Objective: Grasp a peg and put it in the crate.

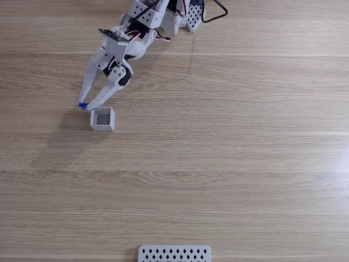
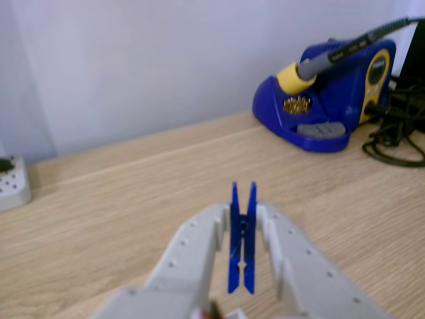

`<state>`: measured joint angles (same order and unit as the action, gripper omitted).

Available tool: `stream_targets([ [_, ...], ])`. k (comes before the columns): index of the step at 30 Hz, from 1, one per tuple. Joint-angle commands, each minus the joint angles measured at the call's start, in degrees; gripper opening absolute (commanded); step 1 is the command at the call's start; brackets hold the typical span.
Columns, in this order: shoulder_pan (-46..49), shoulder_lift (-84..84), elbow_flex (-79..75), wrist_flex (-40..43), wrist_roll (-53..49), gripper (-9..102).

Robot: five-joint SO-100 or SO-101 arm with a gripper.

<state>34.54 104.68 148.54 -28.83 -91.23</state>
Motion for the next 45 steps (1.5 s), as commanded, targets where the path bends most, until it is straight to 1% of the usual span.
stream_targets([
  [1, 0.18, -1.23, -6.59, -1.32, 0.53, -1],
  [14, -0.09, -9.32, -7.21, -1.14, 0.70, -1],
  [29, -0.44, -9.23, -3.60, -1.14, 0.70, -1],
  [36, -3.08, -8.61, -0.70, -1.14, 0.70, -1],
  [45, -2.72, -8.61, -0.97, -1.23, 0.62, -1],
])
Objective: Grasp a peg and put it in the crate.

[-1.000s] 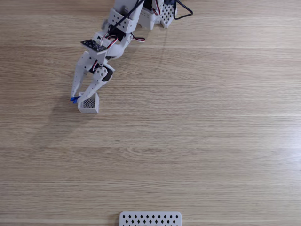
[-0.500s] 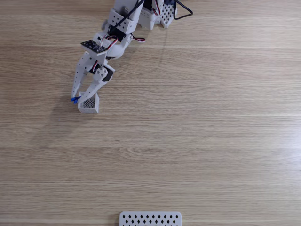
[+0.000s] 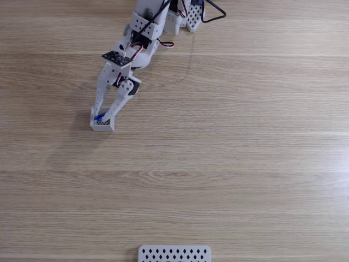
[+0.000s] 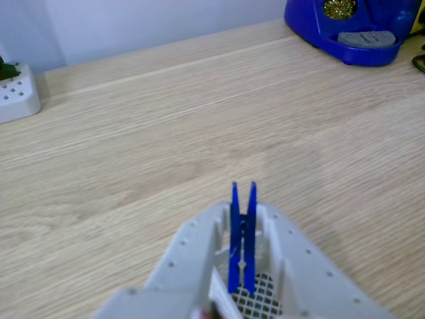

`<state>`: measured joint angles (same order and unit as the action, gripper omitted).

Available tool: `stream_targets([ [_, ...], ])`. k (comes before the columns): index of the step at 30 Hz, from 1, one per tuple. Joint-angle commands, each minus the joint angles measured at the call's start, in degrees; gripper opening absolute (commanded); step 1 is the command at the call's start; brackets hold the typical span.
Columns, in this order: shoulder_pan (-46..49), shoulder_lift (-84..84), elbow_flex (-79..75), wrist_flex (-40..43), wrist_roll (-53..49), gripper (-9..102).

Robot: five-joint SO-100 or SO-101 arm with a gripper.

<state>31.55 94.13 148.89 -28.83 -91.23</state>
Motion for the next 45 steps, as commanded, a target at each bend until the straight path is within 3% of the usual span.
stream_targets([
  [1, 0.35, 1.93, -1.49, -1.23, 0.62, -1],
  [21, 2.64, 1.93, -1.67, -1.41, 0.62, 1],
  [30, 2.90, 1.93, -1.67, -1.23, 0.62, 12],
  [36, 3.08, 2.72, -1.41, -1.14, 0.00, -2],
  [38, 3.08, 5.80, -0.97, -0.97, 0.00, -2],
  [41, 2.46, 13.01, -1.05, 2.81, 0.00, 0],
  [45, 1.49, 23.29, -3.78, 16.08, 0.70, -1],
])
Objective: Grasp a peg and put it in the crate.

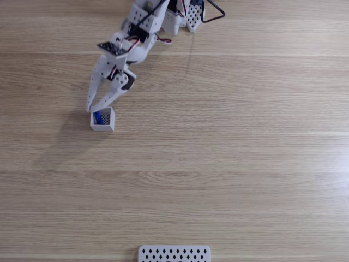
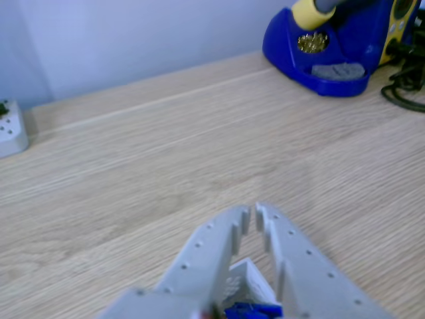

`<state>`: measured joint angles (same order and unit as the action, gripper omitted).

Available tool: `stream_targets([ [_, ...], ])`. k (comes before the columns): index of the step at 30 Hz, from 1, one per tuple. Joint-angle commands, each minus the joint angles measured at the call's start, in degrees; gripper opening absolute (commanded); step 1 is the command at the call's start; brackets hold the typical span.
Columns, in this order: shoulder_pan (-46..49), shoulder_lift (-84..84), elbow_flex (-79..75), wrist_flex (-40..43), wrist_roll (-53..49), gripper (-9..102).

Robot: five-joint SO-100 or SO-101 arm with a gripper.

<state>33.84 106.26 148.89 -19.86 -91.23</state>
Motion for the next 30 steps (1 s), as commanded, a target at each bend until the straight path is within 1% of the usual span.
stream_targets([
  [1, -1.41, 13.27, -4.92, 11.34, 0.70, -1],
  [3, -2.64, 16.96, -6.94, 19.86, 0.70, -1],
  [6, -4.66, 20.57, -10.11, 30.32, 0.70, -1],
  [8, -5.54, 22.06, -12.39, 35.42, 0.70, -1],
  [10, -5.89, 22.59, -14.50, 38.50, 0.70, -1],
  [15, -5.10, 22.50, -17.84, 40.96, 3.60, -1],
  [30, -5.10, 23.03, -17.84, 41.04, 4.39, -1],
])
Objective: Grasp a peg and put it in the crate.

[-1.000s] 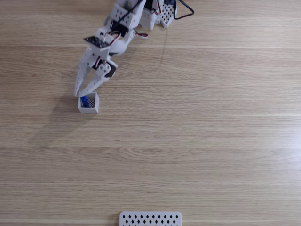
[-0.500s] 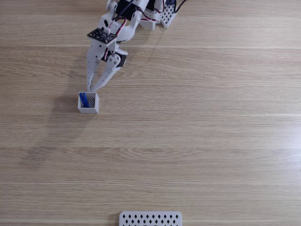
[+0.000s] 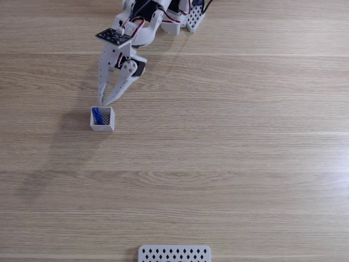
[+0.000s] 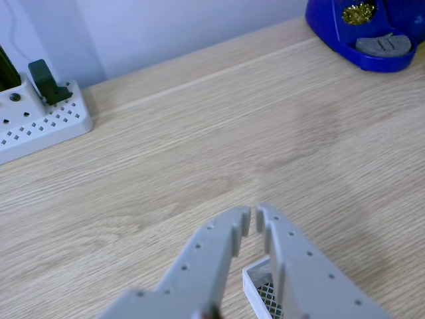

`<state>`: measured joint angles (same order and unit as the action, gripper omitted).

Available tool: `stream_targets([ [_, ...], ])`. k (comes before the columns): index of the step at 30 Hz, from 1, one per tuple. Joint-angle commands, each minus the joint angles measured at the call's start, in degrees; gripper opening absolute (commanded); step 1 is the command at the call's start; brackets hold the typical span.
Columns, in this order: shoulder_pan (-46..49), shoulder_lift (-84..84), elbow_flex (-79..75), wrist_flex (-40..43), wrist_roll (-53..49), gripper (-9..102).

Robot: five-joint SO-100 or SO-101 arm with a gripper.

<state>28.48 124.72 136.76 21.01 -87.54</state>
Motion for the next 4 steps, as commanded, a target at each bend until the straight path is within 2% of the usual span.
stream_targets([
  [1, 0.26, 4.57, -5.71, 0.26, 0.70, -1],
  [4, 0.26, 4.39, -5.71, 0.26, 0.88, -1],
])
